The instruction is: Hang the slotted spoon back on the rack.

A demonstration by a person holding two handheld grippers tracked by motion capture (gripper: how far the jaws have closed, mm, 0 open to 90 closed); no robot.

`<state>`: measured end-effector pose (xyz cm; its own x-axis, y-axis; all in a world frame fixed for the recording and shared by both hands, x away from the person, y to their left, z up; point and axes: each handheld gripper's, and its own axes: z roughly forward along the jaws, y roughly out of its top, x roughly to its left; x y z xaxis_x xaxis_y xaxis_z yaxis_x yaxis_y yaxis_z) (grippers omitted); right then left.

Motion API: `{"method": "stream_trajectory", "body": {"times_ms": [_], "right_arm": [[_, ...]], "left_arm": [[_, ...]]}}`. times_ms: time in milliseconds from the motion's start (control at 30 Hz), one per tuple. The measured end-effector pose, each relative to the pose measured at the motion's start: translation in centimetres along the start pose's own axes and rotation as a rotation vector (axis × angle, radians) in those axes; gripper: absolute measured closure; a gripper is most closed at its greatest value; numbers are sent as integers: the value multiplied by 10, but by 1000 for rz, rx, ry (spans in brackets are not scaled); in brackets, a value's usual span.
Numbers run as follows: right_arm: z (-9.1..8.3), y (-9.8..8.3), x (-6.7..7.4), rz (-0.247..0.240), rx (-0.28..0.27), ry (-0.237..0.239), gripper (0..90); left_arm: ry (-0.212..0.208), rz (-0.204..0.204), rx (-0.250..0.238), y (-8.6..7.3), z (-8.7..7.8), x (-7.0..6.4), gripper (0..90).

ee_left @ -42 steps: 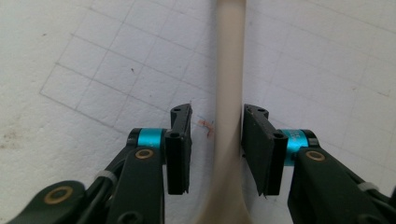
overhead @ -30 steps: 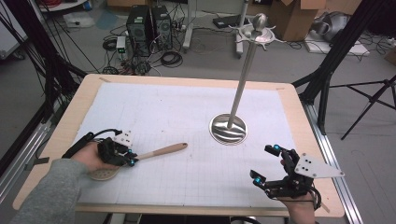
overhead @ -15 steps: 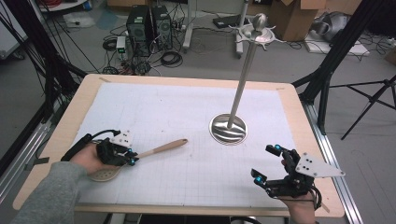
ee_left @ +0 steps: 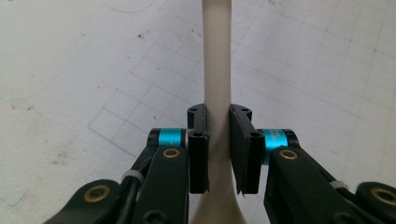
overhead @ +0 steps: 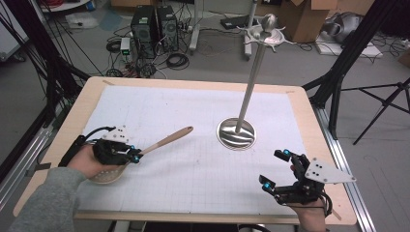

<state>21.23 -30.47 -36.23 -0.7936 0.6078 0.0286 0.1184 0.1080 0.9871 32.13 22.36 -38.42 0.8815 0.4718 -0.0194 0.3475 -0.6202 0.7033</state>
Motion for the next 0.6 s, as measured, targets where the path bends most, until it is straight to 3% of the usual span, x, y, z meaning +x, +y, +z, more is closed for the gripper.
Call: {"method": "stream_trajectory", "body": {"times_ms": [333,600], "right_arm": [[-2,2,0,-8,-14,5,74],[-5,2,-2,-3,-27,5,74]], "left_arm": [[33,1,-54,21,-10,-4,779],[18,-13,-98,35,-13,-7,779]]}}
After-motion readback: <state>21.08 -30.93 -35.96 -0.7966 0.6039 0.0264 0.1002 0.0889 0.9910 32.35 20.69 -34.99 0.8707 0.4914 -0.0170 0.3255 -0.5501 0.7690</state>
